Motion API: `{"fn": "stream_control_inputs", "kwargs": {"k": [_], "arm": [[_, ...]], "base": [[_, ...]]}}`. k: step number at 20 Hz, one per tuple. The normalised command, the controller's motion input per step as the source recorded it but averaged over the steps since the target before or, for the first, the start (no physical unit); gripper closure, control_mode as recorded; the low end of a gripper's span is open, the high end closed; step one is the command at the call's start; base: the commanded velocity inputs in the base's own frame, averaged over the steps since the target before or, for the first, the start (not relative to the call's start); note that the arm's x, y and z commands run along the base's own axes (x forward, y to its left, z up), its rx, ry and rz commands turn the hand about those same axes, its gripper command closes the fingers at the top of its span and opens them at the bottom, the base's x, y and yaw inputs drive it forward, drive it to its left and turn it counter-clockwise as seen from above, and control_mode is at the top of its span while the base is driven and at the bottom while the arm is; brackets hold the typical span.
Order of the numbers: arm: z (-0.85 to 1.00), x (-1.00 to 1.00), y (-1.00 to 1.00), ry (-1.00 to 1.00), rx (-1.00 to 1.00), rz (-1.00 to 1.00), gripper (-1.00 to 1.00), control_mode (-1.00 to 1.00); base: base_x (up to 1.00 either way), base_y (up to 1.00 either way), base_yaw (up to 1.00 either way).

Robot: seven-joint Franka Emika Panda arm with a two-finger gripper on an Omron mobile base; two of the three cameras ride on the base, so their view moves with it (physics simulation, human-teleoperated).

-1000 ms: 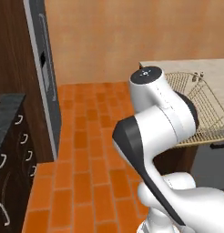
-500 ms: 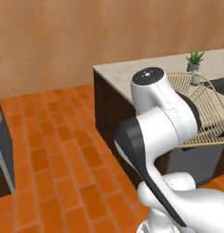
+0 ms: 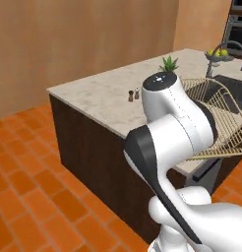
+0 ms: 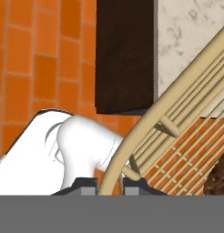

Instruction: Open the cabinet, pick up the bread from the cabinet and place it in the basket. Then move the basket to the dining counter.

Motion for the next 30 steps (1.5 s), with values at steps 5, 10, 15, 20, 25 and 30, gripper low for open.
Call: {"fn": "stream_control_inputs", "kwargs": {"k": [5, 10, 15, 20, 25, 30], "arm": [[0.00, 0.00, 0.00, 0.00, 0.00, 0.00, 1.00, 1.00], [0.00, 0.00, 0.00, 0.00, 0.00, 0.00, 1.00, 1.00], [0.00, 0.00, 0.00, 0.00, 0.00, 0.00, 1.00, 1.00], [0.00, 0.00, 0.00, 0.00, 0.00, 0.00, 1.00, 1.00], [0.00, 0.00, 0.00, 0.00, 0.00, 0.00, 1.00, 1.00], [0.00, 0.00, 0.00, 0.00, 0.00, 0.00, 1.00, 1.00]], "base": [[0.57, 0.89, -0.54], [0.37, 0.99, -0.58], [0.37, 0.99, -0.59], [0.14, 1.00, -0.58], [0.00, 1.00, -0.55], [0.00, 0.93, -0.54]]}}
